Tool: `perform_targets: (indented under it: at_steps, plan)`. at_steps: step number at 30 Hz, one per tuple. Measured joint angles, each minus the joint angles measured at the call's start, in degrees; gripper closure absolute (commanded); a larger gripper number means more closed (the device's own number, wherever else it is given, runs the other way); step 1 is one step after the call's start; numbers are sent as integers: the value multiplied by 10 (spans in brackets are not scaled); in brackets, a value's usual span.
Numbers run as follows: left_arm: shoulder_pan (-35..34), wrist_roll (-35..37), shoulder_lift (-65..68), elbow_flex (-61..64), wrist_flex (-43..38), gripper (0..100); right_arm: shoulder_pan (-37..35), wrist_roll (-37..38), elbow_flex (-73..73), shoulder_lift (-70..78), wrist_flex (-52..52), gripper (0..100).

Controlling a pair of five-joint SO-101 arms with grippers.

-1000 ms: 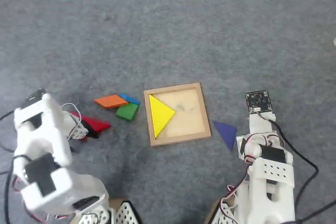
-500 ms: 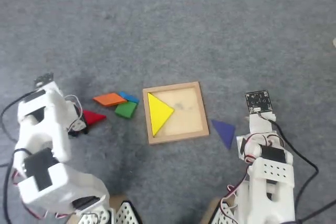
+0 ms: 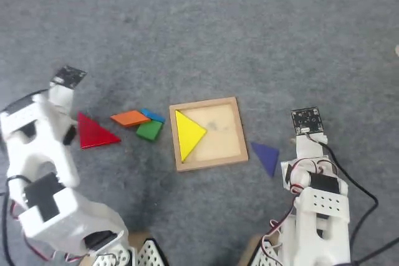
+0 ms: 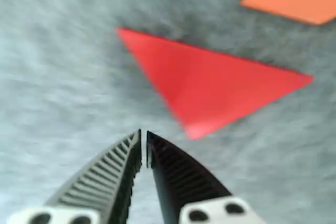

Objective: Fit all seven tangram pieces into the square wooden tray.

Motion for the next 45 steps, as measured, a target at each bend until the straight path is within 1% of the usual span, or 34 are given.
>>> perform_targets:
  at_steps: [3, 5, 9, 10, 12, 14, 18, 21, 23, 26, 33, 38, 40, 45]
  plan:
    - [-15, -14, 9, -46, -1, 986, 0, 0, 0, 0, 0, 845]
    - [-15, -14, 9, -54, 5, 986, 0, 0, 0, 0, 0, 845]
    - [-5, -12, 9, -55, 74, 986, 0, 0, 0, 0, 0, 845]
    - [2, 0, 8, -55, 79, 986, 0, 0, 0, 0, 0, 845]
    - [23, 51, -3, -55, 74, 985, 0, 0, 0, 0, 0, 846]
    - [51, 125, -12, -55, 62, 985, 0, 0, 0, 0, 0, 846]
    - [127, 252, -15, -30, 22, 985, 0, 0, 0, 0, 0, 846]
    - [184, 285, -15, 25, -21, 985, 0, 0, 0, 0, 0, 846]
    - [200, 292, -15, 57, -46, 985, 0, 0, 0, 0, 0, 845]
    - [203, 293, -15, 91, -72, 985, 0, 0, 0, 0, 0, 845]
    - [209, 291, -16, 124, -79, 985, 0, 0, 0, 0, 0, 844]
    - [209, 273, -16, 125, -63, 986, 0, 0, 0, 0, 0, 844]
    - [209, 258, -21, 127, -44, 986, 0, 0, 0, 0, 0, 844]
    - [181, 216, -27, 135, 1, 986, 0, 0, 0, 0, 0, 844]
